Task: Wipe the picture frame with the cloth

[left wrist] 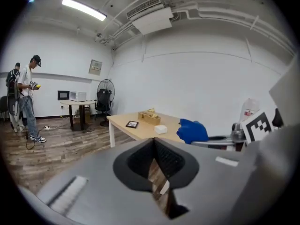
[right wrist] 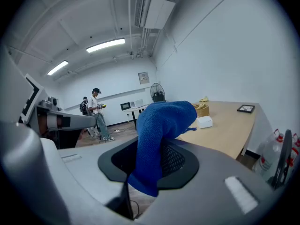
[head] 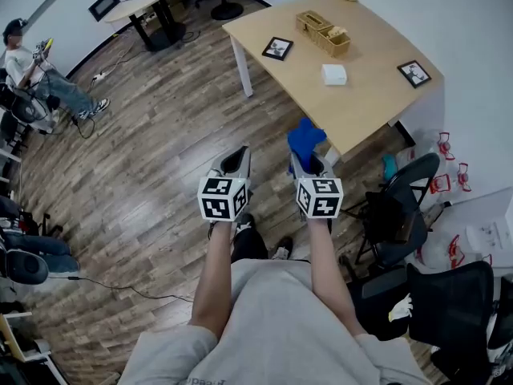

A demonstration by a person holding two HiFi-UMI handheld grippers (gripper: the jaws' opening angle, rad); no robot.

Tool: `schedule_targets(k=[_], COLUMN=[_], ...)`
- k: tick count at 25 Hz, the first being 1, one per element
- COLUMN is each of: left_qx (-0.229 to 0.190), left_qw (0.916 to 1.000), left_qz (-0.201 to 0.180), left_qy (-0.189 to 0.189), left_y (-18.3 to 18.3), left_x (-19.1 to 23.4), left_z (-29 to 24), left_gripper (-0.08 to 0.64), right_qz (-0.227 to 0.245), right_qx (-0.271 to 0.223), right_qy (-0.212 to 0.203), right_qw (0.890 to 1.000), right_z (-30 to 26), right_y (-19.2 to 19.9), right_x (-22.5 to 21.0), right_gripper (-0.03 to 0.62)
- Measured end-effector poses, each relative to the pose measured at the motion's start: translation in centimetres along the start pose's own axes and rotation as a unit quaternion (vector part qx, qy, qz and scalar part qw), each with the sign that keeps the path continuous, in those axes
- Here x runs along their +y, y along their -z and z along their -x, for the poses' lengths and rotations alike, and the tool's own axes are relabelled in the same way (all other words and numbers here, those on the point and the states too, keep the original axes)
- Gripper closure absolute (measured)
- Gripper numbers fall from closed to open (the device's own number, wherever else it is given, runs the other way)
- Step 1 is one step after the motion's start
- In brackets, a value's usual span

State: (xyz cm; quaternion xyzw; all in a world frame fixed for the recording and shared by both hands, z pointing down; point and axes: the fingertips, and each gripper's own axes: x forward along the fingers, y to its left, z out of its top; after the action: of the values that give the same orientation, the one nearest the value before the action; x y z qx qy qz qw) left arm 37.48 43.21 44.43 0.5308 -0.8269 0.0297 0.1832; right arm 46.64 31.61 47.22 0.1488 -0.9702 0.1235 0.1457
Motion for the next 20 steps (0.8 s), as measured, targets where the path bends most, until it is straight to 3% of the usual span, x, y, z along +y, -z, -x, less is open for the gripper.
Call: schedule_targets(k=[4, 8, 13, 20], left_qx=[-0.023, -0.022, -0.047, -0.037], left_qw=[0.9985, 0.9979, 0.9930, 0.9954], left_qz=[0.050, 0.050, 0.101, 0.088], left_qy=[-0.004, -0.035, -0.040, 0.001], left_y=[-0.1, 0.5, 0.1, -1.9], left_x=[0.9, 3.7, 6.0, 5.9], left_z=[1.6, 3.4, 2.8, -2.8], left_gripper=[0.509, 0.509, 0.509, 0.509], right_qz=[-0.029, -0.044, -0.042, -0.048], right_qx=[-0.012, -0.005, 0.006, 0.012], right_qy=[0.007, 0.009, 0.006, 0.018], right_qw=[0.999, 0.999, 0.999, 0.999], right_z=[0.4, -0.1, -1.6, -4.9], right_y=[-0.3, 0.6, 1.1, 0.0], right_x=[-1.2, -1.6, -1.8, -3.7], right_gripper=[0.485, 0.485, 0.485, 0.485])
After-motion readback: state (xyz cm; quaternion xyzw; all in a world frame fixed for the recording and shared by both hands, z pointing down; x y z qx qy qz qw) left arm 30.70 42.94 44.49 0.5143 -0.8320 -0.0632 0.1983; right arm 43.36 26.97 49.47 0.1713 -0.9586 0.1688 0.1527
